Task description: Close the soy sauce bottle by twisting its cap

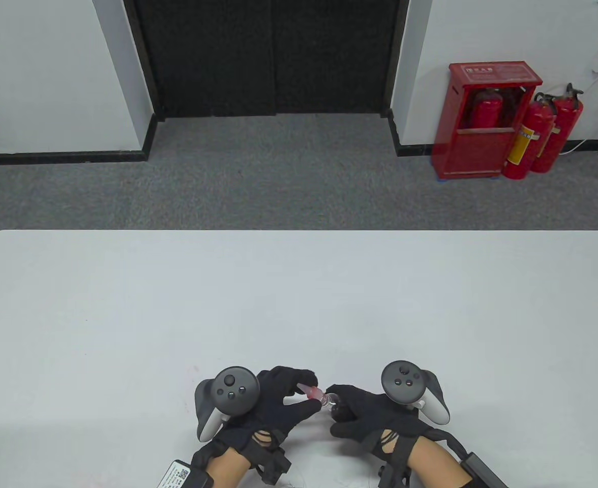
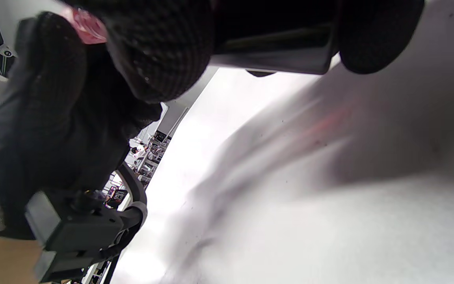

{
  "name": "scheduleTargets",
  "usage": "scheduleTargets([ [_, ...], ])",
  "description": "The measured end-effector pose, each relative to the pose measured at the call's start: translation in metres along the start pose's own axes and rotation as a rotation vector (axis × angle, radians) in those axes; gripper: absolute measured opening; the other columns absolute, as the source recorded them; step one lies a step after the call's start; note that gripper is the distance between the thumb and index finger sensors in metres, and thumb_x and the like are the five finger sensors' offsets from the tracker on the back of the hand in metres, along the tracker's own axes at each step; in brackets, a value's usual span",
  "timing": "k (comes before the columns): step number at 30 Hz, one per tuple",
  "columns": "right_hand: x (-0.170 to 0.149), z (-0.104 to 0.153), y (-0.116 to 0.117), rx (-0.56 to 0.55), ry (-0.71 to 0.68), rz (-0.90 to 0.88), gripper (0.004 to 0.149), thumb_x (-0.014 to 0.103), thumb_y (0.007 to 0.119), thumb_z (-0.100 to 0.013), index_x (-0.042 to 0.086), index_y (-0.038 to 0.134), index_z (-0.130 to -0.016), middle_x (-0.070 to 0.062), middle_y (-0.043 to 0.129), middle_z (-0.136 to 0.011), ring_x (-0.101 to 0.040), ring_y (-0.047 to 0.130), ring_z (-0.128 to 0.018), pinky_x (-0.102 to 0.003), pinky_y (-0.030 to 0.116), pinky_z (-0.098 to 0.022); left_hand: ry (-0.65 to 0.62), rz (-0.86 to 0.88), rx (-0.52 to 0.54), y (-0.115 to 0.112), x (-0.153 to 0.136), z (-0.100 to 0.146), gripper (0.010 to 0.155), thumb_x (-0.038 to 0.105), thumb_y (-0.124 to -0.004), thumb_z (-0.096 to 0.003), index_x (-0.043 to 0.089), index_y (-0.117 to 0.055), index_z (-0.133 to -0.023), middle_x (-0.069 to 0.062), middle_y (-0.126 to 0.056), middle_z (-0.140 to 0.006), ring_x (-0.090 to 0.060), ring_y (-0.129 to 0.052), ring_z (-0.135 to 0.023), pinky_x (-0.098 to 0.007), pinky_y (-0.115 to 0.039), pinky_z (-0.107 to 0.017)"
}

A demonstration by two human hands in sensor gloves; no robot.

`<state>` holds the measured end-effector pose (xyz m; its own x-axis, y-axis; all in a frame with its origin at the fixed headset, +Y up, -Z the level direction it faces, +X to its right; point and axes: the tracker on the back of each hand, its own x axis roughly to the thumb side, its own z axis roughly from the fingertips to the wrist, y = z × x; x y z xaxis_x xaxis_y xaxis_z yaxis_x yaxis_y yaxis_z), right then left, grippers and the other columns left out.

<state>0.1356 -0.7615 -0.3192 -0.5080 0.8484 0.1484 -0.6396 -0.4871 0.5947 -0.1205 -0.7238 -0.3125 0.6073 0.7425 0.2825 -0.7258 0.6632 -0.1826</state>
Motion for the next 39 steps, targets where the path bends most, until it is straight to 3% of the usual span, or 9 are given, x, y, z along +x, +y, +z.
scheduleTargets([
  [18, 0.000, 0.000, 0.002, 0.019, 0.002, -0.007, 0.076, 0.040, 0.088, -0.039, 0.022, 0.055, -0.105, -0.016, 0.075, -0.099, -0.050, 0.073, -0.084, -0.058, 0.075, -0.049, -0.036, -0.073, -0.026, -0.004, 0.005, 0.000, 0.062, 0.062, -0.090, -0.0359, 0.044, -0.075, -0.093, 0.020, -0.081, -0.096, -0.018, -0.083, -0.084, -0.045, -0.073, -0.059],
  [30, 0.000, 0.000, 0.002, 0.045, -0.014, -0.080, 0.075, 0.039, 0.088, -0.039, 0.021, 0.055, -0.105, -0.016, 0.075, -0.100, -0.050, 0.073, -0.084, -0.058, 0.075, -0.050, -0.030, 0.081, -0.105, -0.003, 0.001, -0.003, 0.060, 0.051, -0.093, -0.0391, 0.043, -0.074, -0.096, 0.019, -0.079, -0.099, -0.021, -0.081, -0.089, -0.050, -0.069, -0.063],
  [39, 0.001, 0.001, 0.000, 0.045, -0.028, -0.086, 0.076, 0.039, 0.087, -0.039, 0.021, 0.055, -0.105, -0.016, 0.074, -0.100, -0.051, 0.073, -0.084, -0.059, 0.074, -0.050, 0.004, 0.225, -0.219, -0.012, -0.005, -0.005, 0.059, 0.044, -0.085, -0.0442, 0.053, -0.064, -0.099, 0.016, -0.064, -0.114, -0.029, -0.068, -0.103, -0.059, -0.058, -0.070],
])
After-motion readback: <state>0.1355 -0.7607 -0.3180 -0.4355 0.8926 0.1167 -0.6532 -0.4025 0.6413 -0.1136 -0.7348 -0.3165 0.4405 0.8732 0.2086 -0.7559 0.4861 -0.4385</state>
